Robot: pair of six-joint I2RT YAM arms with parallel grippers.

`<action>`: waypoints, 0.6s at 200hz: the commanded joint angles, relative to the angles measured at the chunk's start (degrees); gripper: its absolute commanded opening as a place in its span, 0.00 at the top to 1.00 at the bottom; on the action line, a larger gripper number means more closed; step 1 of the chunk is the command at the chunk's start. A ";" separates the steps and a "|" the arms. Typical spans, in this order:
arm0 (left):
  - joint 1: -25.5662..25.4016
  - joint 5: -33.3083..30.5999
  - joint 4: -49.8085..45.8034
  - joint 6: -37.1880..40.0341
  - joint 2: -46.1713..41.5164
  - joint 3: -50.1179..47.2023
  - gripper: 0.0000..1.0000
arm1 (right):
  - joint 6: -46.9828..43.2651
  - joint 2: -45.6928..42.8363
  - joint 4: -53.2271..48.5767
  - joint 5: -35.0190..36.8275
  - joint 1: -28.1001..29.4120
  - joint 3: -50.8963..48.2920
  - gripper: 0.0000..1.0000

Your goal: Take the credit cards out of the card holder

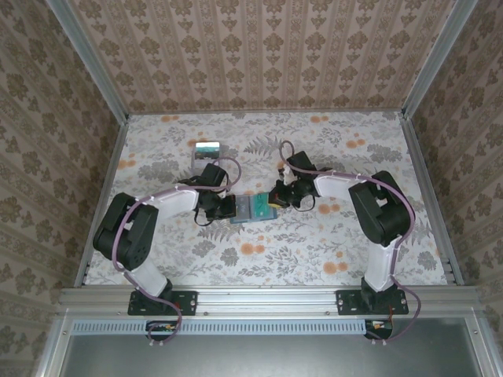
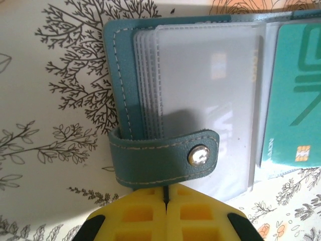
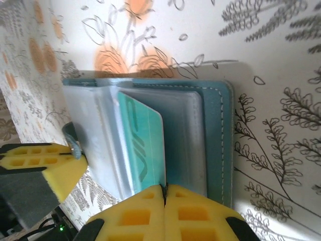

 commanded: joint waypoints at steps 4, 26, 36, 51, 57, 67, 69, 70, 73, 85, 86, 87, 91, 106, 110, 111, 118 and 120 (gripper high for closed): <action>0.41 0.72 -2.50 0.08 -4.36 1.96 0.95 | -2.68 -4.33 -3.01 1.10 -0.65 0.27 1.00; 1.24 1.18 -1.71 -2.10 -7.81 2.87 0.71 | -3.01 -6.89 -2.92 0.28 -0.91 1.00 1.00; 1.76 2.15 0.29 -4.26 -9.34 2.63 0.58 | -3.09 -8.02 -2.75 -0.34 -1.06 1.46 1.00; 2.71 4.84 5.17 -7.49 -11.32 1.62 0.53 | -3.18 -9.65 -2.63 -1.08 -1.21 2.20 1.00; 3.12 5.33 6.57 -8.94 -11.86 1.36 0.53 | -3.24 -10.23 -2.61 -1.41 -1.22 2.62 1.00; 4.06 6.76 8.37 -10.94 -12.50 1.13 0.53 | -3.18 -11.12 -2.47 -2.13 -1.38 3.19 1.00; 4.23 7.21 8.80 -11.35 -12.55 1.12 0.53 | -3.16 -11.29 -2.40 -2.23 -1.41 3.28 1.00; 4.21 7.45 9.03 -11.58 -12.55 1.03 0.53 | -3.17 -11.40 -2.33 -2.31 -1.41 3.34 1.00; 4.20 8.22 9.73 -12.22 -12.66 0.96 0.53 | -3.06 -11.63 -2.23 -2.50 -1.49 3.53 1.00; 6.98 11.50 12.68 -14.87 -12.74 0.69 0.55 | -2.55 -12.84 -1.30 -3.61 -1.61 4.05 1.00; 7.13 11.88 12.95 -15.06 -12.70 0.68 0.55 | -2.52 -12.93 -1.17 -3.79 -1.60 4.12 1.00; 7.24 12.29 13.26 -15.24 -12.67 0.68 0.56 | -2.45 -12.97 -1.10 -3.88 -1.69 4.15 1.00; 7.62 13.56 14.36 -15.95 -12.67 0.67 0.57 | -2.20 -13.41 -0.66 -4.39 -1.75 4.31 1.00; 8.49 17.27 17.92 -18.37 -12.31 0.78 0.62 | -0.86 -14.27 1.33 -6.76 -2.00 5.08 1.00; 8.51 17.78 18.60 -18.85 -12.23 0.93 0.63 | -0.40 -14.41 2.05 -7.52 -2.01 5.27 1.00; 8.51 17.87 18.77 -18.89 -12.22 0.94 0.63 | -0.30 -14.46 2.18 -7.72 -2.02 5.30 1.00; 8.51 18.43 19.82 -19.45 -12.25 1.11 0.67 | 0.49 -14.59 3.40 -8.92 -2.09 5.65 1.00; 8.51 18.48 20.19 -19.63 -12.29 1.18 0.68 | 0.77 -14.68 3.66 -9.18 -2.09 5.74 1.00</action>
